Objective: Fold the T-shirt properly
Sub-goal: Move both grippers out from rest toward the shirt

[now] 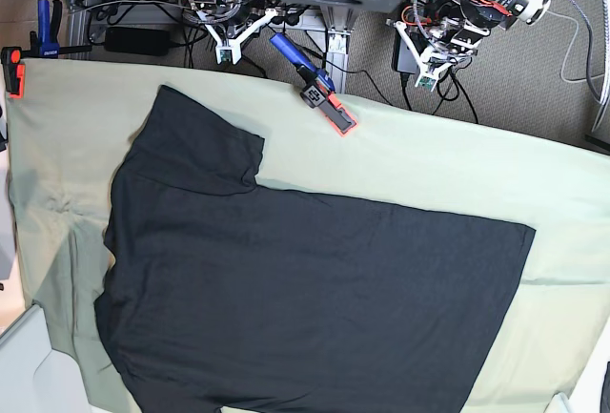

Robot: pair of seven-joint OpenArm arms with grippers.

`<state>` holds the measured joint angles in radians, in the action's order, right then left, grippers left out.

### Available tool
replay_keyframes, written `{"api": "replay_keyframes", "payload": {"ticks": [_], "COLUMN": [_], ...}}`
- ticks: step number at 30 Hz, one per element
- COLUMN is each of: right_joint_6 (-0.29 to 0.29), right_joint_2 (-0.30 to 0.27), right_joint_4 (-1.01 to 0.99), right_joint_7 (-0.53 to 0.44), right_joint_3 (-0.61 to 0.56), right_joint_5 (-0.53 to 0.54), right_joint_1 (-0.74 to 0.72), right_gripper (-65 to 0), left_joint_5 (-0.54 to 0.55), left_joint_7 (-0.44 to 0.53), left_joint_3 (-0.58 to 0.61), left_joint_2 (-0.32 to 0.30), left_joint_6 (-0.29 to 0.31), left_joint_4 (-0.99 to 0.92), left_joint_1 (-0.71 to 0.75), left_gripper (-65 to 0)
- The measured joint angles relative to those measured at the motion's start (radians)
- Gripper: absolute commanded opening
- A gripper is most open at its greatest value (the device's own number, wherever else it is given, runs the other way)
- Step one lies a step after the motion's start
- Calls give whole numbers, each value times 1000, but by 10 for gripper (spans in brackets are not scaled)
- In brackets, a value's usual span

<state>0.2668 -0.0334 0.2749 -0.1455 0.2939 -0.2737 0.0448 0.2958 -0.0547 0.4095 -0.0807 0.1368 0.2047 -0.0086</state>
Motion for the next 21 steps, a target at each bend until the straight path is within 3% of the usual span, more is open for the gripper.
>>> {"api": "replay_keyframes", "payload": {"ticks": [10,21], "right_joint_6": [-2,14], "right_joint_2": [0,0], "right_joint_4": [8,122], "right_joint_7": [-1,-1], "right_joint_3": [0,0], "right_joint_5": [0,0], "right_joint_1": [9,129], "right_gripper": [-535,-535], "left_joint_5": [0,-1], "left_joint_7": [0,-3], "left_joint_3": [0,2], "left_joint_2": [-5,-26], "left_joint_6": [1,3], "left_joint_4": [0,68], "left_joint_1": [2,76], "left_gripper": [-580,-580]}}
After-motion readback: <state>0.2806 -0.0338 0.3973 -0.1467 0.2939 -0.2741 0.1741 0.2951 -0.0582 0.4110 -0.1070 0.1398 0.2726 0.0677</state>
